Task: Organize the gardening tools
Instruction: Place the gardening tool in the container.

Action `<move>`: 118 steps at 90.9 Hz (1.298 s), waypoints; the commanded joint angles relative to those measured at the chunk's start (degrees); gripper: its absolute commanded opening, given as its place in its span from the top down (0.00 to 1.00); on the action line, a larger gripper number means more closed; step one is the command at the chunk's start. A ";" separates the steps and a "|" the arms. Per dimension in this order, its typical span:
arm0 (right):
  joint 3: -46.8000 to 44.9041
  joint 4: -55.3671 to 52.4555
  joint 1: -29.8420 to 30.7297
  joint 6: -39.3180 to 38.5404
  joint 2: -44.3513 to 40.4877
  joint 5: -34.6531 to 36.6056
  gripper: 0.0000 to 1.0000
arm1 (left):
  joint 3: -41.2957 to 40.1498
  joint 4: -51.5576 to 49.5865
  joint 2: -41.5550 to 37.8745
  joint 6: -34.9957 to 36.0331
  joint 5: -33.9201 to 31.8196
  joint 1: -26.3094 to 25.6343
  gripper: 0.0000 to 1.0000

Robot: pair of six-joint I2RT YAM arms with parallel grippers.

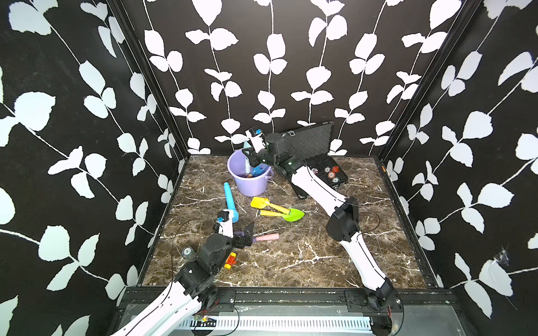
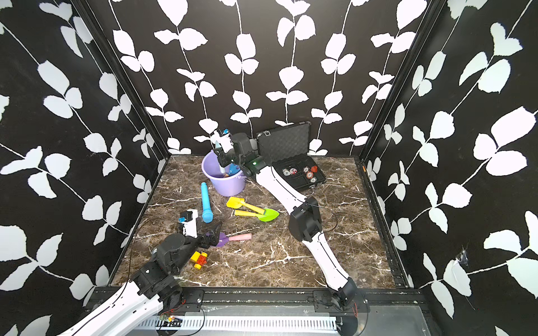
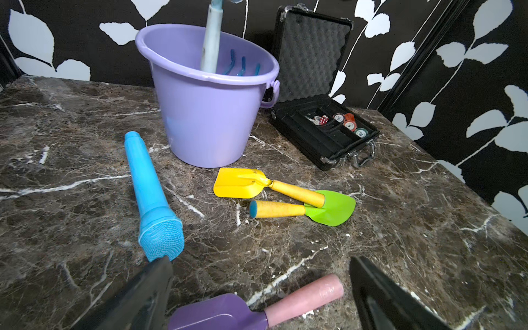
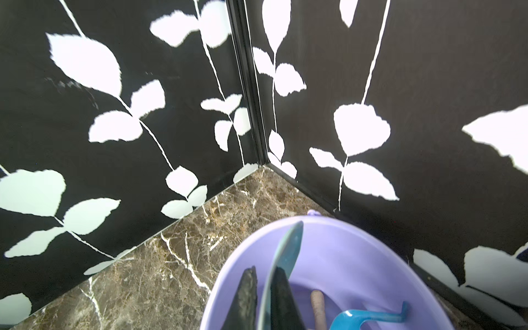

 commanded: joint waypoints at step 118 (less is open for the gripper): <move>-28.01 6.22 -0.58 -0.23 -19.42 5.01 0.36 | 0.78 -4.93 -0.98 -2.31 -3.55 -0.10 0.01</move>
